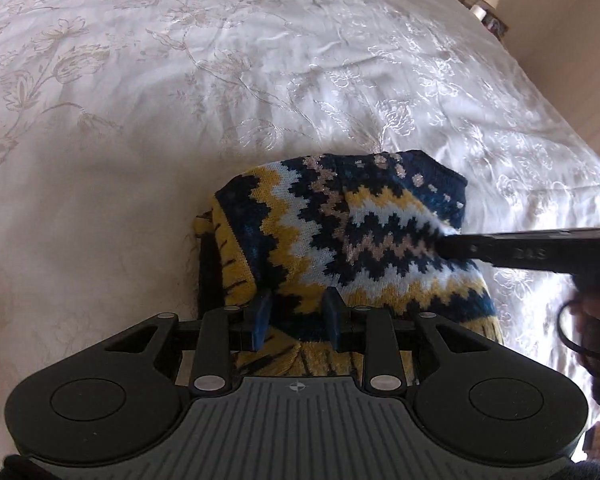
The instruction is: Fold small clothes
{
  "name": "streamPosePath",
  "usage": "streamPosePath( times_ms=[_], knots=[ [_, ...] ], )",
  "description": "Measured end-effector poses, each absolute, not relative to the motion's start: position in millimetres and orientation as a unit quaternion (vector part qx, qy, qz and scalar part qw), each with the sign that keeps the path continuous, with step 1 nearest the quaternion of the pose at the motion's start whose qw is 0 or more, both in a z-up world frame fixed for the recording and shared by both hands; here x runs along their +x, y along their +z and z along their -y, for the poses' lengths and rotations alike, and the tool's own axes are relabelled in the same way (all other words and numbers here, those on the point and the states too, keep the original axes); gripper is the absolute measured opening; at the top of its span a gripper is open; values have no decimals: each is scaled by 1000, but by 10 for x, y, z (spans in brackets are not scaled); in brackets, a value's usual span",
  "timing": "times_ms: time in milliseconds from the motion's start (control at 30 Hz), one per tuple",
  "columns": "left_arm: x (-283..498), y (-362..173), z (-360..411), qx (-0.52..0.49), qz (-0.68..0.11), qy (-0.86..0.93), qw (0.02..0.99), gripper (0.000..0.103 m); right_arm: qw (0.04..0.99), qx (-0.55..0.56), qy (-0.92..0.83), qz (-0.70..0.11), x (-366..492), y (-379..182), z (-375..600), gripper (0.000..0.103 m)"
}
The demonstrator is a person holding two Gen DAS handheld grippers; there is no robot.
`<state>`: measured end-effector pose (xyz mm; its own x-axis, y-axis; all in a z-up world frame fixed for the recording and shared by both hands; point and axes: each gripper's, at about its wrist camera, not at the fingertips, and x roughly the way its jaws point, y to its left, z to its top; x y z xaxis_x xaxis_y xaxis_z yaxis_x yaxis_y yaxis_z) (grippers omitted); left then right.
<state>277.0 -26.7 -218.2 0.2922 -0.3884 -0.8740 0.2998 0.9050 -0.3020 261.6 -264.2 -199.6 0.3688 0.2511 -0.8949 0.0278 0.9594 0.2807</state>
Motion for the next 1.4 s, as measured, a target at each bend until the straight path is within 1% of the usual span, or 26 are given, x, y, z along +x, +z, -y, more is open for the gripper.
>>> streamPosePath(
  times_ms=[100,133,167,233,333,400,533,700,733,767,800,833,900,1000,1133,1167,1400],
  knots=[
    [2792,-2184,256,-44,-557,-217,800,29,819,127,64,-556,2648,-1971,2658,6],
    [2795,-2170,254,-42,-558,-218,800,29,822,127,62,-551,2634,-1925,2649,10],
    [2791,-2133,260,-36,-556,-221,800,29,830,122,62,-541,2593,-1852,2647,18],
    [2757,-2042,275,-19,-549,-227,804,29,843,106,66,-523,2499,-1709,2620,26],
    [2616,-1884,292,21,-522,-246,817,28,854,96,78,-505,2240,-1522,2567,26],
    [2515,-1864,273,37,-516,-256,817,28,853,93,83,-507,2112,-1487,2496,26],
    [2440,-2064,203,49,-545,-249,799,29,827,81,71,-552,1829,-1745,2319,26],
    [2437,-2096,206,57,-548,-250,796,29,827,85,45,-553,1757,-1788,2262,28],
    [2432,-2087,203,57,-548,-251,796,30,829,85,41,-552,1754,-1774,2256,38],
    [2427,-2072,200,59,-547,-253,796,31,831,87,38,-549,1737,-1748,2252,61],
    [2417,-2052,197,62,-546,-255,796,37,831,88,33,-549,1714,-1729,2221,75],
    [2396,-2036,199,66,-546,-252,797,57,831,89,25,-548,1685,-1723,2207,92],
    [2371,-2013,192,73,-551,-235,798,80,840,87,9,-535,1606,-1667,2156,91],
    [2315,-2002,150,57,-567,-217,792,81,844,85,-10,-529,1460,-1585,2069,92],
    [2203,-1906,114,49,-569,-196,797,82,853,86,-32,-514,1357,-1460,1958,102],
    [2165,-1862,118,54,-565,-191,801,82,856,85,-38,-509,1323,-1420,1936,102],
    [1930,-1550,148,60,-542,-172,820,82,862,84,-64,-496,1182,-1191,1885,102]
  ],
)
